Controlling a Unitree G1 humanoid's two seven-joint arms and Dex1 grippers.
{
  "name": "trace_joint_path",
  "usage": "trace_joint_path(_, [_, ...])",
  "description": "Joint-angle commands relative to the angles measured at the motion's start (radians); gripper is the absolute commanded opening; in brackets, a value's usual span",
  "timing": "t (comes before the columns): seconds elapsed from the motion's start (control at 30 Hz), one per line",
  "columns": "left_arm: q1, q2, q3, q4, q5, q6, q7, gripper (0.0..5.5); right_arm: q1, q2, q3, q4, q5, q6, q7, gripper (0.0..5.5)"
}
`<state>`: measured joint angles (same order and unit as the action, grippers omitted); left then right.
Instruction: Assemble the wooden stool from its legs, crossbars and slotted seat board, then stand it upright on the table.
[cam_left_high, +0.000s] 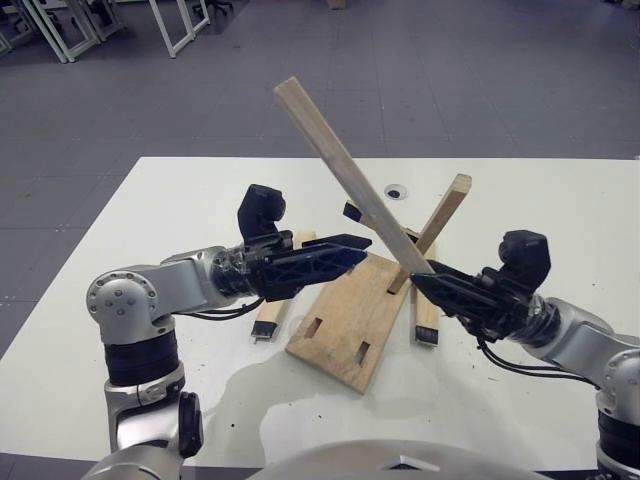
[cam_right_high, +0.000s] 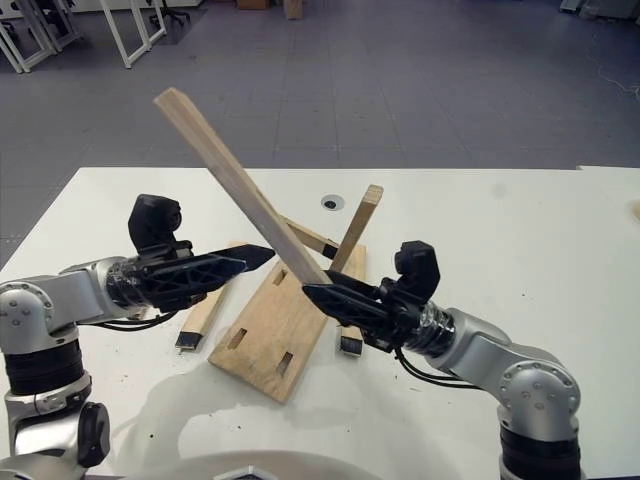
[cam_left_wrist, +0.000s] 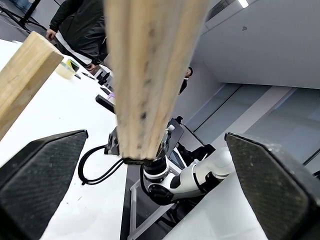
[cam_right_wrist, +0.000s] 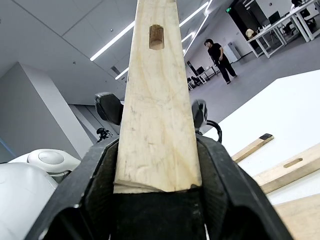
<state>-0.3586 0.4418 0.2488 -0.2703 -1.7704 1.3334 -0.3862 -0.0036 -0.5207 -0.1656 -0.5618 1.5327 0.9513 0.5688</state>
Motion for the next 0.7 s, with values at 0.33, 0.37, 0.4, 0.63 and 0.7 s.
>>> trace_joint_path(0.33, [0.016, 0.117, -0.134, 0.008, -0.090, -0.148, 0.083, 4.35, 0.011, -0.028, 0.078, -0.011, -0.065, -0.017, 0.057, 2.04])
trace_joint_path(0.37, [0.015, 0.124, -0.139, 0.010, -0.100, -0.155, 0.083, 4.12, 0.012, -0.029, 0.078, -0.011, -0.067, -0.018, 0.060, 2.04])
trace_joint_path(0.4, [0.016, 0.129, -0.143, 0.010, -0.112, -0.164, 0.085, 3.98, 0.016, -0.029, 0.080, -0.012, -0.071, -0.019, 0.063, 2.04])
trace_joint_path(0.63, [0.017, 0.147, -0.185, 0.014, -0.159, -0.219, 0.122, 2.90, 0.031, -0.029, 0.094, -0.018, -0.098, -0.024, 0.078, 2.04])
trace_joint_path(0.7, [0.020, 0.151, -0.196, 0.006, -0.167, -0.228, 0.126, 2.54, 0.030, -0.030, 0.101, -0.017, -0.102, -0.027, 0.079, 2.04])
